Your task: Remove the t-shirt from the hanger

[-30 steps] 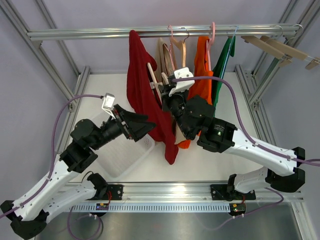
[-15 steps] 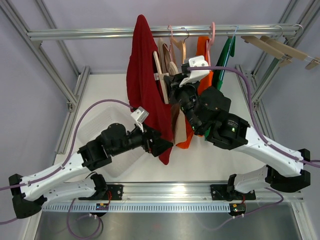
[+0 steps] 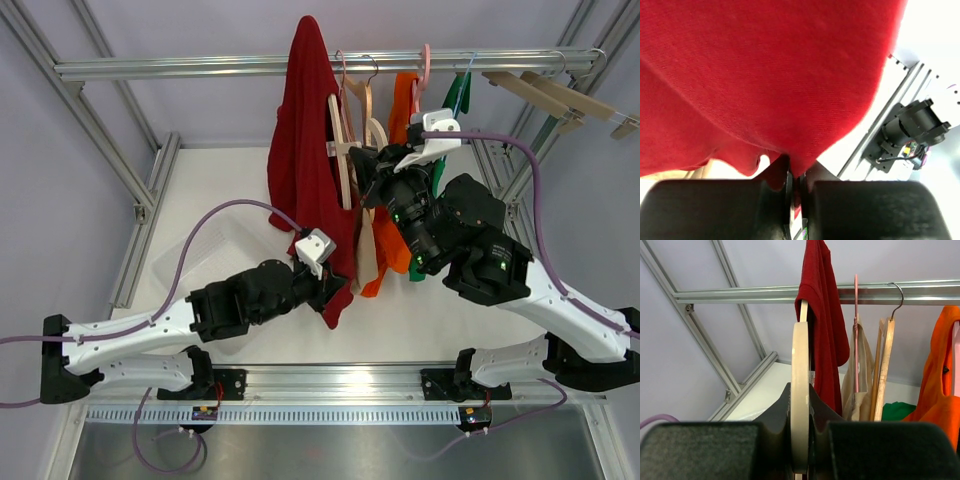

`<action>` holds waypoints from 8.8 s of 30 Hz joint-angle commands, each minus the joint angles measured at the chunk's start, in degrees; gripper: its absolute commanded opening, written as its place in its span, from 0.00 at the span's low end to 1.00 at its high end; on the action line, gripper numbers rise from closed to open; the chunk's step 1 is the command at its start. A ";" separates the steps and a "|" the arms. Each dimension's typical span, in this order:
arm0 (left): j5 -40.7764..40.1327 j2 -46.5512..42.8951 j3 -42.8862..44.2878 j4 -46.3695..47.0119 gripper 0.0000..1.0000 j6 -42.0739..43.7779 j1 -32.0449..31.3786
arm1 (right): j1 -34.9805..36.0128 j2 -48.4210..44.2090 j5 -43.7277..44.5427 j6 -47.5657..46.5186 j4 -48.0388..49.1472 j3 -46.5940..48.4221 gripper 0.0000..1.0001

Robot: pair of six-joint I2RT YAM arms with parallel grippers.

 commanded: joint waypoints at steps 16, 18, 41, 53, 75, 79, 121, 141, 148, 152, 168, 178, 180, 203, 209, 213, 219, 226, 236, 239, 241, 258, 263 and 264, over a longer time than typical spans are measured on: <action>-7.79 -4.02 -18.45 -0.07 0.00 -10.81 -13.32 | -7.79 1.66 -4.20 -5.08 29.85 -1.77 0.00; -9.12 -5.34 -19.42 -1.31 0.00 -12.13 -14.03 | -7.79 2.27 -5.43 -4.20 27.21 1.21 0.00; -23.25 -9.29 -13.28 -5.10 0.00 -8.99 -20.36 | -7.97 -6.66 -13.08 1.14 4.88 6.25 0.00; -39.55 -10.80 -1.14 19.15 0.00 16.43 -6.58 | -7.88 -21.88 -35.66 17.06 -14.02 -4.66 0.00; -16.58 -4.91 3.87 33.93 0.00 28.82 8.47 | -7.97 -28.22 -43.34 18.13 -17.01 -4.48 0.00; -18.97 -6.67 4.56 33.14 0.00 29.70 9.26 | -7.88 -30.32 -41.04 18.48 -19.12 -6.23 0.00; -30.46 -19.57 9.44 0.55 0.00 20.21 29.74 | -7.97 -34.65 -33.49 23.15 -33.81 -17.05 0.00; -34.18 -20.30 -4.66 -19.60 0.39 4.56 30.00 | -7.97 -3.20 -20.30 12.42 -24.49 0.26 0.00; -26.54 -20.46 1.66 -20.30 0.99 3.51 32.02 | -7.97 8.68 -13.79 7.68 -22.04 8.87 0.00; -23.01 -22.74 2.90 -25.04 0.99 -0.69 32.11 | -7.97 15.18 -13.27 5.74 -21.15 14.22 0.00; 20.13 -27.15 1.06 -11.09 0.68 -16.70 32.02 | -9.11 38.21 -6.93 2.22 -20.96 44.72 0.00; 28.32 -15.99 2.55 0.61 0.71 -18.20 30.97 | -9.46 40.16 -6.41 2.57 -18.25 45.97 0.00; 28.75 -15.11 1.50 4.03 0.71 -18.72 30.62 | -9.55 40.07 -6.76 3.19 -18.33 45.88 0.00; 17.95 -8.78 -2.37 10.73 0.65 -14.69 29.74 | -9.46 33.39 -6.49 6.79 -14.38 35.69 0.00; 17.77 -7.46 -0.62 10.81 0.16 -13.02 29.74 | -9.55 32.86 -6.50 8.02 -14.73 34.46 0.00; 18.29 -7.46 -0.70 11.51 0.00 -13.54 29.74 | -9.46 32.25 -5.88 7.76 -14.73 33.14 0.00; 16.55 -8.16 -1.93 13.36 0.00 -16.96 29.91 | -9.55 29.53 -7.72 9.60 -17.26 30.23 0.16; 23.30 -6.41 2.01 18.37 0.00 -23.91 33.60 | -9.29 18.75 -20.72 16.81 -24.05 25.51 0.92; 37.18 -2.01 6.06 20.65 0.00 -33.05 45.20 | -9.29 -5.18 -18.37 20.06 -17.54 1.08 0.99; 40.34 -0.87 7.56 20.48 0.00 -34.45 47.49 | -9.29 -7.39 -16.43 19.98 -18.76 -0.52 0.99; 41.76 0.01 8.09 20.92 0.00 -36.04 49.15 | -9.20 -7.39 -16.34 20.06 -19.38 -1.14 0.99; 47.74 6.43 10.02 22.41 0.00 -40.17 56.01 | -9.02 -4.49 -20.91 21.56 -15.08 -6.06 0.99; 49.76 7.48 9.85 23.11 0.00 -40.52 58.12 | -8.67 -4.84 -20.91 21.73 -14.47 -7.03 0.99; 49.94 7.66 9.58 23.12 0.00 -40.61 58.47 | -8.67 -5.02 -21.00 21.82 -14.47 -7.12 0.99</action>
